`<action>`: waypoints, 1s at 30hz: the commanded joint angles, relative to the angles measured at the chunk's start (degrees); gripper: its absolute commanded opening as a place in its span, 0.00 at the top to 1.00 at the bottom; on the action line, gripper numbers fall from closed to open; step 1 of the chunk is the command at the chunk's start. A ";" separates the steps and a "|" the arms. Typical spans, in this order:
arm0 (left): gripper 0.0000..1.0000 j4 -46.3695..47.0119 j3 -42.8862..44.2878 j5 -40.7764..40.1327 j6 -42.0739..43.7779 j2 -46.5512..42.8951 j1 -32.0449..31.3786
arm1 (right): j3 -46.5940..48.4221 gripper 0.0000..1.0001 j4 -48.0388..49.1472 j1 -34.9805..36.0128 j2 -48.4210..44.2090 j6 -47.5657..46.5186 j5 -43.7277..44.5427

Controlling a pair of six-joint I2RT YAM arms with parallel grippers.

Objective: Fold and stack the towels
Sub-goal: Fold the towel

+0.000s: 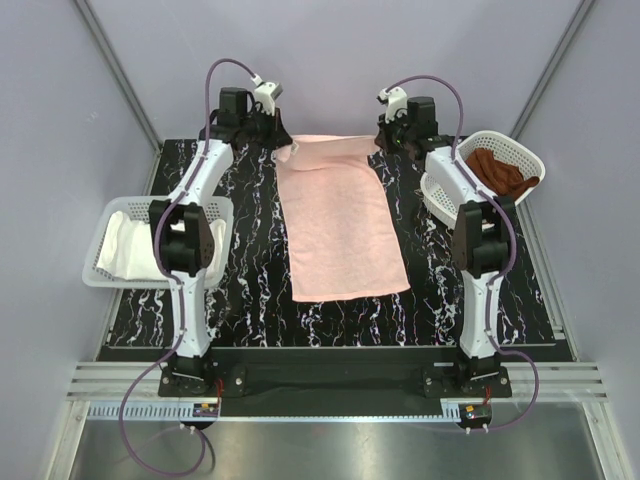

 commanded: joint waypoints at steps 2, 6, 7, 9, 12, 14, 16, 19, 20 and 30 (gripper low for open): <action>1.00 -8.66 -2.22 -1.52 7.17 -9.20 0.49 | -5.38 1.00 -5.80 -1.99 -11.15 -4.78 6.28; 0.98 -14.56 -9.30 -0.65 8.40 -13.32 -0.30 | -12.33 1.00 -8.62 -1.99 -16.51 -5.92 8.48; 0.98 -14.13 -11.25 -0.56 8.49 -14.73 -0.56 | -13.83 1.00 -9.40 -1.99 -18.69 -5.93 8.75; 0.98 -13.43 -15.03 -1.52 8.49 -18.32 -1.61 | -17.00 1.00 -10.37 -1.99 -20.90 -5.75 8.93; 0.98 -15.18 -18.56 -1.88 7.88 -20.62 -3.19 | -19.29 1.00 -13.18 -1.99 -25.20 -4.35 7.87; 0.98 -17.46 -20.58 -3.97 7.96 -22.47 -3.99 | -22.00 1.00 -14.77 -1.99 -26.88 -2.59 7.09; 0.97 -19.30 -22.42 -3.73 8.05 -24.66 -5.04 | -24.20 1.00 -16.35 -1.99 -29.68 -1.54 6.90; 0.97 -19.49 -26.82 -5.04 7.44 -27.47 -6.36 | -30.78 1.00 -16.44 -1.99 -33.91 -0.74 7.60; 0.97 -19.49 -27.96 -7.04 6.65 -28.01 -6.63 | -31.76 1.00 -16.53 -1.99 -34.88 -0.65 7.96; 0.92 -17.47 -41.76 -10.75 2.16 -32.31 -12.42 | -38.45 0.98 -20.57 -1.99 -41.30 2.51 8.40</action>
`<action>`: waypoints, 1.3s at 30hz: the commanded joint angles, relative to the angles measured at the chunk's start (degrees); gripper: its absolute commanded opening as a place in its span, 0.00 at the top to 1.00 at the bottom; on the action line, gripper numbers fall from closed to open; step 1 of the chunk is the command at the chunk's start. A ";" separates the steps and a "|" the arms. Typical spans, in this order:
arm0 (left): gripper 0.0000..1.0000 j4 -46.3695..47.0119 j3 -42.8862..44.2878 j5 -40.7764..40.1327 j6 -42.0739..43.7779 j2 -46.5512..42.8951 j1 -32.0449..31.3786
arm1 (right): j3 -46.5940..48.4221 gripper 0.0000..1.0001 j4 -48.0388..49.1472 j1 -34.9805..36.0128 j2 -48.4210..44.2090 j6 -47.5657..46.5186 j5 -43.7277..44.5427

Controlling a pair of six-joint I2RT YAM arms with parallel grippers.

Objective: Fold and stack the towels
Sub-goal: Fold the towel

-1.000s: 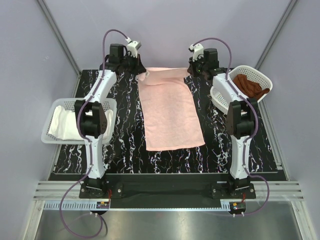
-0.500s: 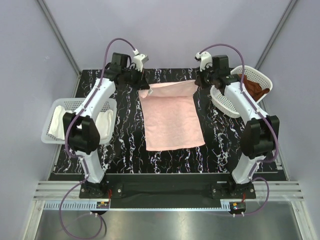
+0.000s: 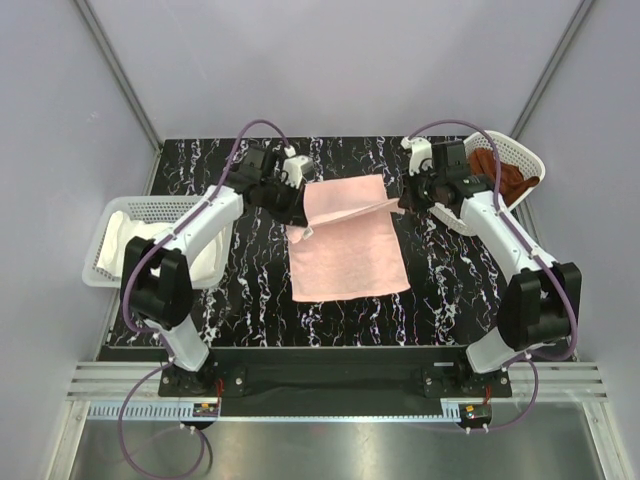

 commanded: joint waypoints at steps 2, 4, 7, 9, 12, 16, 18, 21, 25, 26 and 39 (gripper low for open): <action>0.91 -3.15 -3.50 -8.59 -1.18 -4.01 -0.58 | -3.51 0.96 -1.01 -2.27 -4.02 1.44 8.36; 0.91 -3.33 -5.25 -9.21 -1.62 -4.28 -1.37 | -4.74 0.96 -2.41 -2.27 -3.23 3.10 7.92; 0.89 -3.59 -7.63 -9.65 -2.07 -4.80 -2.17 | -8.68 0.94 -3.82 -2.19 -3.49 5.39 5.99; 0.85 -3.59 -10.44 -9.82 -2.06 -4.81 -2.87 | -10.19 0.91 -4.00 -2.19 -4.19 6.19 5.72; 0.74 -3.42 -13.69 -9.38 -4.35 -4.19 -4.18 | -10.20 0.85 -6.63 -1.84 -4.46 8.03 5.63; 0.54 -6.04 -14.41 -12.54 -5.05 -4.45 -5.16 | -5.55 0.58 -13.65 -1.92 -3.76 11.01 2.13; 0.52 -6.93 -13.53 -15.61 -5.93 -5.50 -5.16 | -2.65 0.50 -16.73 -1.84 -1.75 11.02 -1.90; 0.49 -7.28 -12.30 -20.27 -10.14 -5.86 -5.07 | 2.72 0.45 -21.04 -1.84 1.68 14.53 -4.91; 0.47 -0.46 -14.56 -22.48 -18.40 -5.69 -5.24 | 5.01 0.45 -17.38 -1.83 2.93 24.17 3.84; 0.47 1.05 -15.45 -23.00 -21.37 -5.42 -5.33 | 4.32 0.45 -15.70 -1.84 2.75 26.47 5.62; 0.64 7.39 -16.17 -24.76 -26.76 5.73 -5.95 | -8.34 0.48 -4.18 -0.08 -2.69 38.71 9.23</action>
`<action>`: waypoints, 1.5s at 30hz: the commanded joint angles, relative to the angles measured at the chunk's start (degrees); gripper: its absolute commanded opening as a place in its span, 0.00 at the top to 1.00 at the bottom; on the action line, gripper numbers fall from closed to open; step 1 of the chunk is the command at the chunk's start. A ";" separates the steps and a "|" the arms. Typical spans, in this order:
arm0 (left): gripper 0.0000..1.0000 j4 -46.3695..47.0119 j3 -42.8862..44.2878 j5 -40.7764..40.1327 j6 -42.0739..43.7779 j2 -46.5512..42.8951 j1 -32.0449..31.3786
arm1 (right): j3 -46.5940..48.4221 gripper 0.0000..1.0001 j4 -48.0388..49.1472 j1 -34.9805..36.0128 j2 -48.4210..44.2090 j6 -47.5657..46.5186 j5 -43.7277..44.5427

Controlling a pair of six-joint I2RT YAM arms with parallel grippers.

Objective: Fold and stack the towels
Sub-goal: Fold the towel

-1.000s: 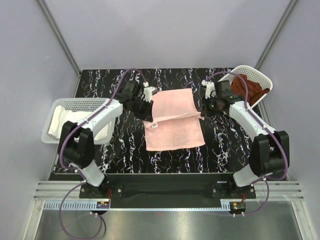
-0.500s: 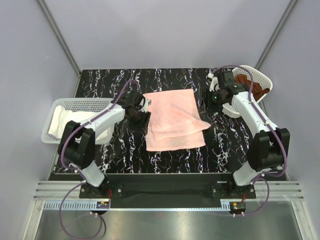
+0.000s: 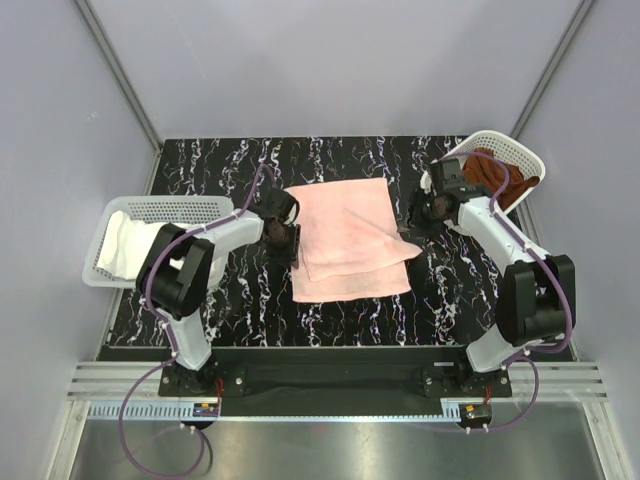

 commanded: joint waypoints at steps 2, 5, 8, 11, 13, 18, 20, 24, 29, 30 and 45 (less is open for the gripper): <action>0.67 2.26 0.71 -3.50 -1.74 1.65 -0.18 | -5.38 0.50 4.20 1.58 -4.56 4.73 2.00; 0.83 1.20 0.63 -5.78 -1.56 2.54 -0.27 | -9.16 0.50 4.55 2.03 -6.14 4.99 2.70; 0.97 -0.55 0.89 -9.55 -0.69 2.89 0.00 | -12.33 0.50 5.08 2.20 -8.16 5.87 2.97; 1.00 -2.75 2.29 -13.16 0.46 3.24 0.61 | -14.61 0.50 5.52 2.29 -9.66 7.27 3.41; 1.00 -3.72 3.08 -14.14 0.64 2.63 1.14 | -15.67 0.50 6.65 2.38 -10.10 8.59 3.41; 0.63 -4.69 4.76 -15.38 0.55 -2.11 1.58 | -13.66 0.49 6.67 2.29 -5.99 8.08 5.60; 0.56 -2.85 3.53 -10.56 0.03 -6.14 1.14 | -11.02 0.48 6.14 2.20 -3.87 7.37 7.10; 0.53 5.22 -3.48 -0.36 -3.75 -10.47 0.79 | -9.08 0.45 7.53 1.76 -1.04 7.54 3.07; 0.54 11.30 -8.34 4.76 -10.25 -10.91 0.70 | -10.13 0.43 10.09 0.27 0.45 9.29 0.77; 0.55 12.18 -8.51 4.76 -10.78 -10.56 0.44 | -10.75 0.43 10.87 0.09 0.62 9.65 0.34; 0.63 12.19 -11.50 -0.16 -14.92 -7.92 -2.11 | -15.75 0.44 14.57 -1.23 0.18 10.70 1.38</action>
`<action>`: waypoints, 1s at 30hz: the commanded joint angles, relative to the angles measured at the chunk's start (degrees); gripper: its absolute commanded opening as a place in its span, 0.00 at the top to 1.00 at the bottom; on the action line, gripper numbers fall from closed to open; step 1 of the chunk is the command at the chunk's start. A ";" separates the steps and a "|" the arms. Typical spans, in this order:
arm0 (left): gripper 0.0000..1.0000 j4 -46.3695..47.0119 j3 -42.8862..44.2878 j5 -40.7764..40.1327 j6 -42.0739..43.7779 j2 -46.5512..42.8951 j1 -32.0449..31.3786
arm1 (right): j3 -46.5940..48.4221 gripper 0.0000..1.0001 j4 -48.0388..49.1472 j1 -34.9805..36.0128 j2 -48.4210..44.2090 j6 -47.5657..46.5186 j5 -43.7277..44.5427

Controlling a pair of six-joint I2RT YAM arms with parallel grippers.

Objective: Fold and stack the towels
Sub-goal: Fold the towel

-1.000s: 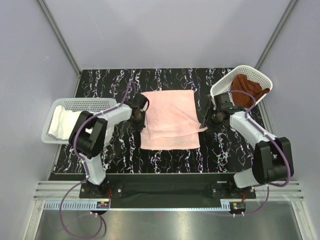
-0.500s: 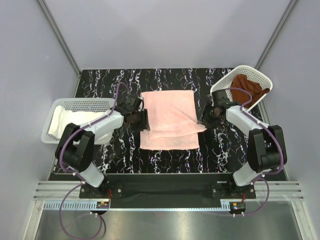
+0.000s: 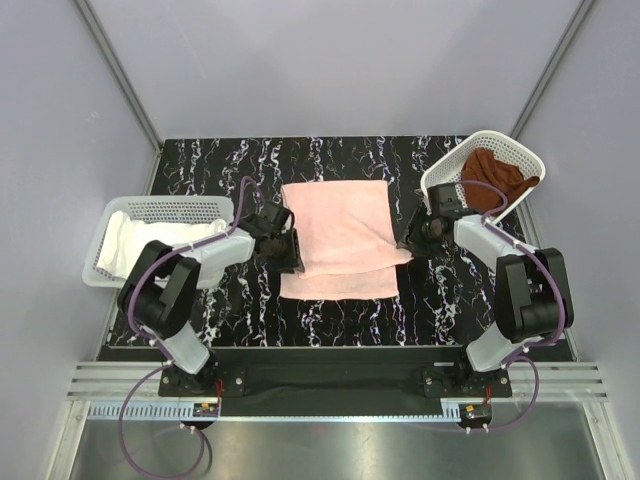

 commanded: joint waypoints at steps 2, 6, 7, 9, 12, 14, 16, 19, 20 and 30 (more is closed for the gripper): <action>0.64 1.45 -0.05 -2.33 -1.08 0.51 -0.95 | -2.12 0.44 3.03 -0.33 -0.40 0.76 -0.12; 0.69 0.84 0.48 -2.86 -1.17 1.92 -1.13 | -3.18 0.45 3.91 -0.33 0.04 0.67 0.22; 0.69 0.66 0.83 -3.21 -1.08 1.92 -1.04 | -3.27 0.45 3.91 -0.33 -0.05 0.50 0.23; 0.73 0.31 0.92 -3.74 -1.00 2.27 -1.13 | -3.53 0.45 4.26 -0.42 -0.31 0.23 0.84; 0.76 -0.83 1.79 -4.70 -0.47 2.71 -1.13 | -3.80 0.45 4.53 -0.42 -0.49 0.14 0.84; 0.79 -1.44 2.06 -5.06 -0.21 2.80 -1.13 | -4.06 0.43 4.79 -0.50 -0.23 0.15 0.84; 0.83 -1.97 2.41 -5.41 0.06 2.71 -1.04 | -4.24 0.42 5.05 -0.42 -0.14 0.14 0.84; 0.95 -2.85 3.29 -5.58 0.41 2.54 -1.13 | -4.50 0.40 5.58 -0.68 0.12 0.14 0.93; 0.98 -3.20 3.90 -5.41 0.58 2.54 -1.13 | -4.59 0.40 6.02 -0.59 0.12 0.06 0.76; 1.00 -5.67 6.36 -5.06 0.41 0.70 -1.22 | -5.91 0.37 8.40 -0.77 0.30 0.06 -0.12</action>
